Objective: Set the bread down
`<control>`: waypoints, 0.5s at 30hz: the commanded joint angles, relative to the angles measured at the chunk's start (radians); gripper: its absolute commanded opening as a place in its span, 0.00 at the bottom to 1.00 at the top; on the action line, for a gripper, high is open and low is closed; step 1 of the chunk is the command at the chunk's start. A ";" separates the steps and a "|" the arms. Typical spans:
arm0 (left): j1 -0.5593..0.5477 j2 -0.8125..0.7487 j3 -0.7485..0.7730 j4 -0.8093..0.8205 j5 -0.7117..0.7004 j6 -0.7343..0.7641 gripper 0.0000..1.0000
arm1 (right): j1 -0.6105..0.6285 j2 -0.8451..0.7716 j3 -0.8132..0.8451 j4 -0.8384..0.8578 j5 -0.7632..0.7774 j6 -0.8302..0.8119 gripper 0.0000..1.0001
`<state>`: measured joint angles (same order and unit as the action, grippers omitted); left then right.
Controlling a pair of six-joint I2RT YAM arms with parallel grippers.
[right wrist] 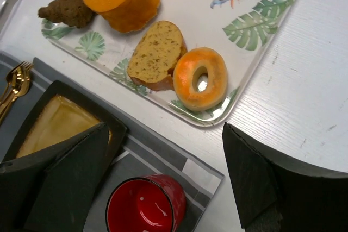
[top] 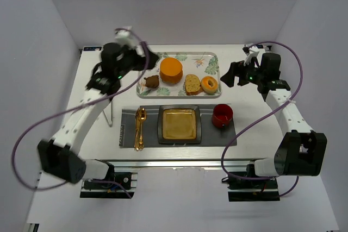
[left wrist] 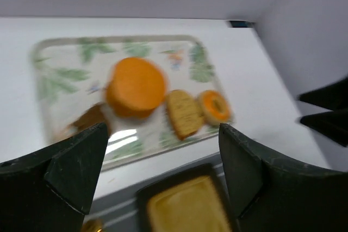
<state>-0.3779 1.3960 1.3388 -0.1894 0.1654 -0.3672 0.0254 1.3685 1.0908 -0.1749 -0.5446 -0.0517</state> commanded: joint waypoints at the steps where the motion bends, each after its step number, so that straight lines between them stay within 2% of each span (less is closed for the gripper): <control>1: 0.141 -0.155 -0.194 -0.175 -0.081 0.030 0.90 | -0.007 0.007 0.040 0.052 -0.110 -0.010 0.89; 3: 0.207 -0.273 -0.262 -0.203 -0.090 0.046 0.81 | -0.013 0.017 0.046 0.042 -0.219 -0.121 0.89; 4: 0.264 -0.305 -0.292 -0.235 -0.119 0.050 0.61 | -0.013 0.023 0.049 0.023 -0.351 -0.166 0.89; 6: 0.313 -0.379 -0.363 -0.260 -0.138 0.074 0.39 | -0.013 0.030 0.064 -0.044 -0.466 -0.340 0.89; 7: 0.345 -0.393 -0.383 -0.283 -0.164 0.085 0.27 | -0.015 0.038 0.073 -0.088 -0.560 -0.376 0.89; 8: 0.359 -0.399 -0.415 -0.298 -0.193 0.105 0.11 | -0.015 0.040 0.072 -0.083 -0.580 -0.385 0.89; 9: 0.370 -0.396 -0.431 -0.306 -0.199 0.117 0.07 | -0.013 0.040 0.064 -0.059 -0.581 -0.341 0.89; 12: 0.431 -0.350 -0.495 -0.325 -0.246 0.151 0.09 | 0.008 0.034 0.046 -0.031 -0.556 -0.336 0.81; 15: 0.473 -0.283 -0.567 -0.277 -0.250 0.166 0.54 | 0.025 0.029 0.044 -0.040 -0.551 -0.332 0.78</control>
<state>0.0555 1.0630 0.8318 -0.4679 -0.0395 -0.2398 0.0311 1.4090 1.1133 -0.2153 -1.0367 -0.3515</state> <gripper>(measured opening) 0.468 0.784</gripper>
